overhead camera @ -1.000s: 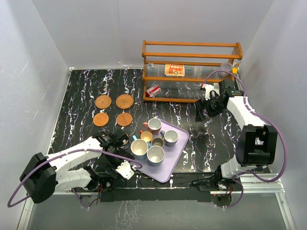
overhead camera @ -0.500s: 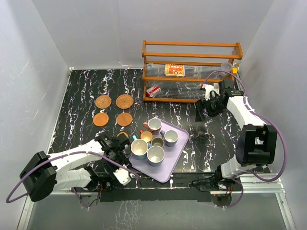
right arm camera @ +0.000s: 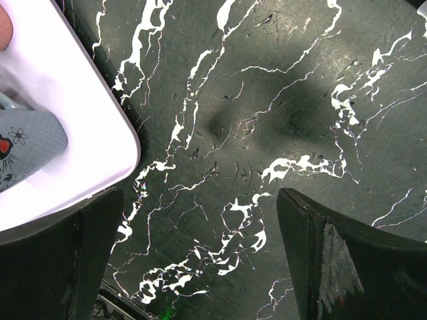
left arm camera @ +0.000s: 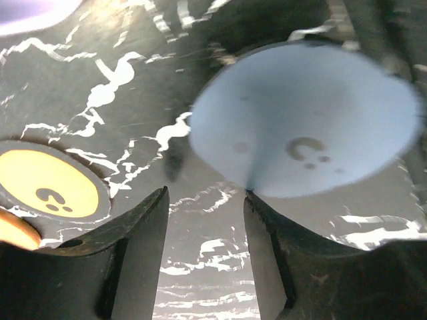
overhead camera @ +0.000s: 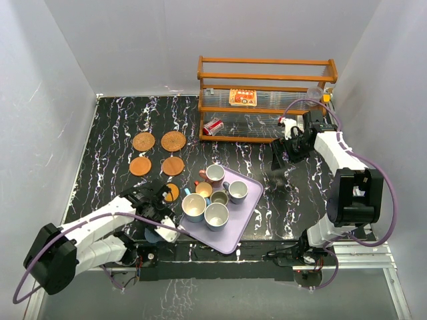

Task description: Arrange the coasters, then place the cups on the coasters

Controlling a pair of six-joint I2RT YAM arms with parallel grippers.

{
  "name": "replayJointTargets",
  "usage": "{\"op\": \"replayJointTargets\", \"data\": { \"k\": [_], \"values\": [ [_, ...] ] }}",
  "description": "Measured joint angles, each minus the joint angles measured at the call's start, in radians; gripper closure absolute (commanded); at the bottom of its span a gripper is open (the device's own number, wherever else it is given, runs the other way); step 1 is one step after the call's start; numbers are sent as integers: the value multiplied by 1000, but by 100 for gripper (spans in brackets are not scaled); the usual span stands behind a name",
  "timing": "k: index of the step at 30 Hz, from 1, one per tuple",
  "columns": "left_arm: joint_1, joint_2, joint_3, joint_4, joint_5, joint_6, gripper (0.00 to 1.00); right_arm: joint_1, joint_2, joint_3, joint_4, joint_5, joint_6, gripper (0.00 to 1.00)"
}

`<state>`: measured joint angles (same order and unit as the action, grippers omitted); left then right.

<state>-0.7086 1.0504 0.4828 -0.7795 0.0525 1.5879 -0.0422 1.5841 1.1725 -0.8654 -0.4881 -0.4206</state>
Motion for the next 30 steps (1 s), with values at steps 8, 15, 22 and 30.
{"op": "replayJointTargets", "data": {
  "k": [8, 15, 22, 30],
  "values": [
    [118, 14, 18, 43, 23, -32, 45, 0, -19, 0, -2, -1, 0, 2],
    [103, 11, 114, -72, 229, -92, 26, 0, -45, 0, -2, -1, 0, 2],
    [13, 12, 130, -142, 308, -113, 24, 0, -46, 0, -2, -1, 0, 2],
    [-95, 83, 130, -134, 337, -114, 23, 0, -45, 11, -11, -1, 0, 2]
  ]
}}
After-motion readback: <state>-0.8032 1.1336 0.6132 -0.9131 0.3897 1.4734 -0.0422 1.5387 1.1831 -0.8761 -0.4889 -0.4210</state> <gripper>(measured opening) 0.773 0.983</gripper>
